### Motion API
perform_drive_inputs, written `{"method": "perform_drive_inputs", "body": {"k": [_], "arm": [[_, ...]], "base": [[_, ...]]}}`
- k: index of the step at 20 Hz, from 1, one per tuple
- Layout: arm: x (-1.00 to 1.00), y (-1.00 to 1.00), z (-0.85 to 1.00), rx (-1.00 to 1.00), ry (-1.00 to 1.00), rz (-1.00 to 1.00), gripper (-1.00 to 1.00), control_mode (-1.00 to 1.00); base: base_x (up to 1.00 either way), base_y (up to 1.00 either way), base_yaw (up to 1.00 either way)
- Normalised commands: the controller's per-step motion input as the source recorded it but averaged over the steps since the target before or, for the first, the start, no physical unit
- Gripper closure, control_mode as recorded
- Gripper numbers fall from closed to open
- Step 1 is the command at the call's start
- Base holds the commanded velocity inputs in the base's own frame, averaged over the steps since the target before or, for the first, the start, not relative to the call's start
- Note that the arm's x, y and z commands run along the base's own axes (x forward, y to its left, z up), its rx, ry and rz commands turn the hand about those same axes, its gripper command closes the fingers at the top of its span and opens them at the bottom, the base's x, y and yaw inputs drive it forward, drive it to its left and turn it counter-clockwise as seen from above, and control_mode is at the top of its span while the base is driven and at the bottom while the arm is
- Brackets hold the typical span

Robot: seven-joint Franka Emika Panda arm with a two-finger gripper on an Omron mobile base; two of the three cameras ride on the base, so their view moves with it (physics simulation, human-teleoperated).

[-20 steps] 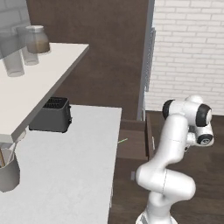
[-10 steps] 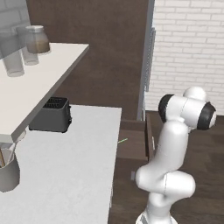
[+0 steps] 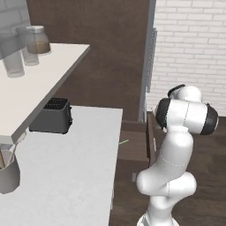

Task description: Take a straw from the drawer in front and place it inside the glass cup on the dining counter.

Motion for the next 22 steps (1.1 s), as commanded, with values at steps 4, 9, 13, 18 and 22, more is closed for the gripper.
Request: {"method": "perform_drive_inputs", "body": {"k": [4,9,13,18,22], "arm": [[0.47,0.45,-0.17,-0.15,0.17,0.0,-1.0,-1.0],[0.37,0.41,-0.27,-0.15,0.15,0.0,-1.0,-1.0],[0.11,0.11,-0.48,-0.09,0.16,0.0,-1.0,-1.0],[0.0,0.0,-0.55,0.0,0.15,0.0,-1.0,-1.0],[0.03,0.0,-0.5,0.0,0.09,0.0,-1.0,-1.0]], "base": [[0.0,0.0,0.0],[0.0,0.0,0.0],[0.0,0.0,0.0],[0.0,0.0,0.0],[0.0,0.0,0.0]]}}
